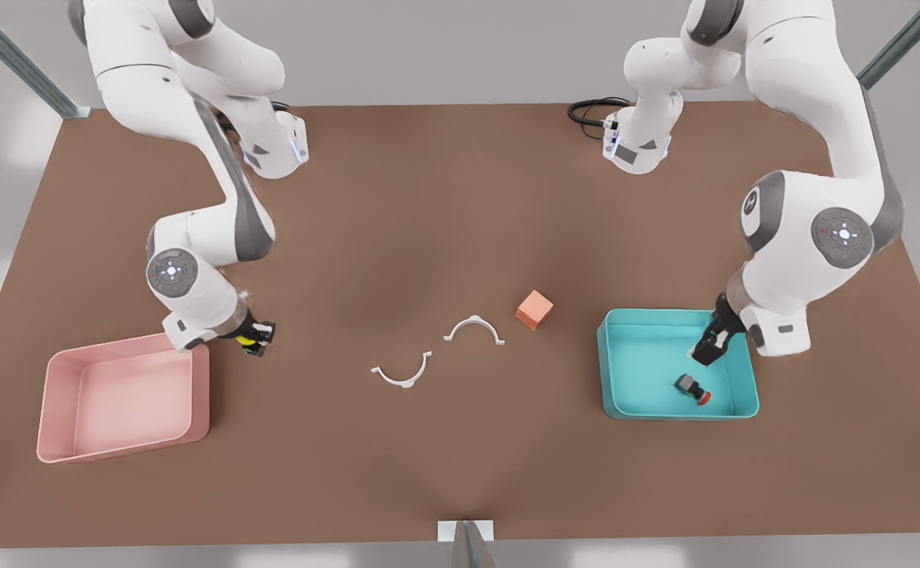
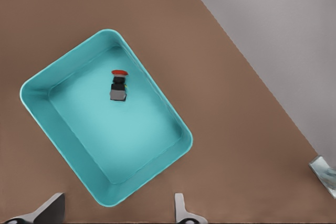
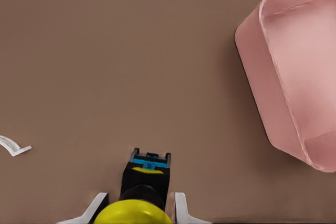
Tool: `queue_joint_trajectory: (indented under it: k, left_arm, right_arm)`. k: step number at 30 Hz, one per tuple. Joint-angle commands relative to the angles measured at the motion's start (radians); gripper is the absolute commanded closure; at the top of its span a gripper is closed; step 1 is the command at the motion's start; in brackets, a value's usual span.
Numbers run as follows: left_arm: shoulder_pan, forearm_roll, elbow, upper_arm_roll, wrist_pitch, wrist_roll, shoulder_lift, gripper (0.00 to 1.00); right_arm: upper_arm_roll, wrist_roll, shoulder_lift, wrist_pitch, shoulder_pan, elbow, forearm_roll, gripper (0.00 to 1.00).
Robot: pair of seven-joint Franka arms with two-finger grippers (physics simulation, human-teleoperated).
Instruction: Place the red button in the blue storage box with the left arm, and place the yellow button in the pink storage box with the right arm
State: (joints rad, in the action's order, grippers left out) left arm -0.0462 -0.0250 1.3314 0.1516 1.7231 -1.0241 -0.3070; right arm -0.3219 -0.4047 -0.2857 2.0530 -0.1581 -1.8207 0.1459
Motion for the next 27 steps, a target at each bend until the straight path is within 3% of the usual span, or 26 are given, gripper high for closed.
queue_joint_trajectory:
  k: [1,2,3,7,10,12,13,14,17,21,23,24,25,26,27]
  left_arm:
    - [-0.050,-0.006,-0.043,-0.006,-0.281,0.977,0.060,0.00]
    - [-0.197,-0.032,-0.043,-0.147,-0.298,0.978,0.081,0.00]
    - [-0.210,-0.030,-0.043,-0.161,-0.303,0.992,0.106,0.00]
    - [-0.172,-0.029,-0.061,-0.101,-0.312,1.019,0.129,0.00]
    - [-0.165,-0.032,-0.070,-0.098,-0.313,1.018,0.124,0.00]
    - [-0.161,-0.032,-0.070,-0.103,-0.313,1.016,0.126,0.00]
    - [-0.161,-0.030,-0.070,-0.104,-0.316,1.016,0.126,0.00]
    - [-0.159,-0.030,-0.070,-0.104,-0.324,1.016,0.126,0.00]
    - [-0.158,-0.032,-0.070,-0.104,-0.323,1.015,0.128,0.00]
    - [-0.162,-0.032,-0.080,-0.104,-0.321,1.015,0.111,0.00]
    - [-0.162,-0.030,-0.109,-0.104,-0.341,1.015,0.074,0.00]
    - [-0.162,-0.030,-0.107,-0.104,-0.339,1.016,0.074,0.00]
    - [-0.162,-0.029,-0.107,-0.104,-0.341,1.016,0.066,0.00]
    - [-0.162,-0.029,-0.107,-0.106,-0.341,1.018,0.066,0.00]
    - [-0.162,-0.029,-0.107,-0.104,-0.341,1.019,0.065,0.00]
  right_arm:
    - [0.000,0.537,0.008,-0.178,-0.078,0.004,0.000,0.45]
    - [0.000,0.584,0.008,-0.191,-0.118,0.004,-0.002,0.45]
    - [0.001,0.649,0.002,-0.188,-0.173,0.004,-0.003,0.45]
    - [0.014,0.865,-0.050,-0.178,-0.320,0.080,-0.002,0.44]
    - [0.015,0.980,-0.271,-0.172,-0.377,0.285,0.001,0.44]
    - [0.017,1.038,-0.349,-0.113,-0.394,0.319,0.004,0.43]
    - [0.018,1.051,-0.362,-0.103,-0.397,0.322,0.003,0.33]
    - [0.017,1.041,-0.366,-0.100,-0.397,0.322,0.000,0.00]
    - [-0.016,1.014,-0.326,-0.134,-0.377,0.366,0.003,0.00]
    - [-0.288,0.621,-0.087,-0.341,-0.347,0.371,0.041,0.00]
    - [-0.493,0.322,-0.073,-0.467,-0.357,0.485,0.103,0.00]
    - [-0.517,0.300,-0.058,-0.484,-0.374,0.469,0.101,0.00]
    - [-0.442,0.293,0.036,-0.470,-0.322,0.397,0.092,0.00]
    - [-0.058,0.291,0.053,-0.496,0.019,0.415,-0.001,0.01]
    - [0.227,0.293,0.082,-0.530,0.276,0.412,-0.046,0.04]
